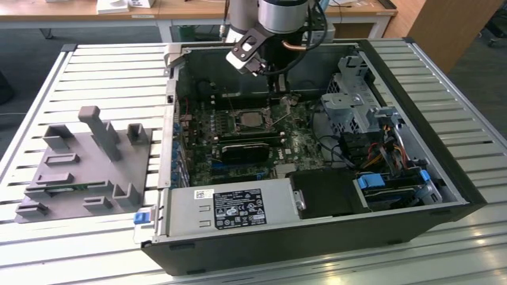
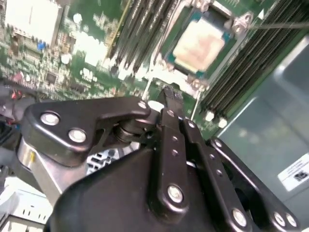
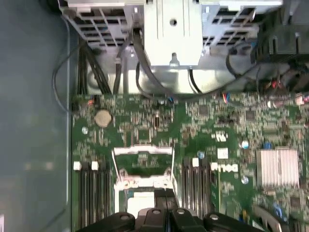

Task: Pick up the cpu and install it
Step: 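Close the cpu cover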

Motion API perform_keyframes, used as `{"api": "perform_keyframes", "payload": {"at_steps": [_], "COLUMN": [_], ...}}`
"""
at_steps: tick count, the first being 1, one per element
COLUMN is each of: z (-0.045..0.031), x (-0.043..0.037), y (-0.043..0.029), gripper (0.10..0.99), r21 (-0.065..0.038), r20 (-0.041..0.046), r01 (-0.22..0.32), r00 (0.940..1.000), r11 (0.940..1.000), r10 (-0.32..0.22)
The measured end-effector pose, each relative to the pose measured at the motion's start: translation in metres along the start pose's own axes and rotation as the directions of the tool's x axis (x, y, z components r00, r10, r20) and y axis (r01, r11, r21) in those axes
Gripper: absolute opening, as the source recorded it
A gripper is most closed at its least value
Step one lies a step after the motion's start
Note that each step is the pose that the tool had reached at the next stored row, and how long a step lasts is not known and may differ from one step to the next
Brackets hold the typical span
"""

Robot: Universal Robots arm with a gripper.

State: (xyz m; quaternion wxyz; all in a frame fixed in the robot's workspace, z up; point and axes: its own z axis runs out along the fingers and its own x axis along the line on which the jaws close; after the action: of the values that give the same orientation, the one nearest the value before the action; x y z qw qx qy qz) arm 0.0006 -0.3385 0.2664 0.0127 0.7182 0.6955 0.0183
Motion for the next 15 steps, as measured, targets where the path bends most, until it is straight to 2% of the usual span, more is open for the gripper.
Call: {"api": "perform_keyframes", "payload": {"at_steps": [4, 9, 15], "z": [0.0010, 0.0042, 0.0074], "x": [0.0017, 0.0071, 0.0175], "y": [0.0026, 0.0135, 0.0272], "gripper": [0.106, 0.106, 0.106], "r21": [0.003, 0.009, 0.014], "r20": [-0.0005, -0.0005, 0.0053], "r01": [0.016, 0.016, 0.016], "r00": [0.9999, 0.9999, 0.9999], "r11": [0.9999, 0.9998, 0.9998], "r10": [-0.016, -0.016, -0.016]}}
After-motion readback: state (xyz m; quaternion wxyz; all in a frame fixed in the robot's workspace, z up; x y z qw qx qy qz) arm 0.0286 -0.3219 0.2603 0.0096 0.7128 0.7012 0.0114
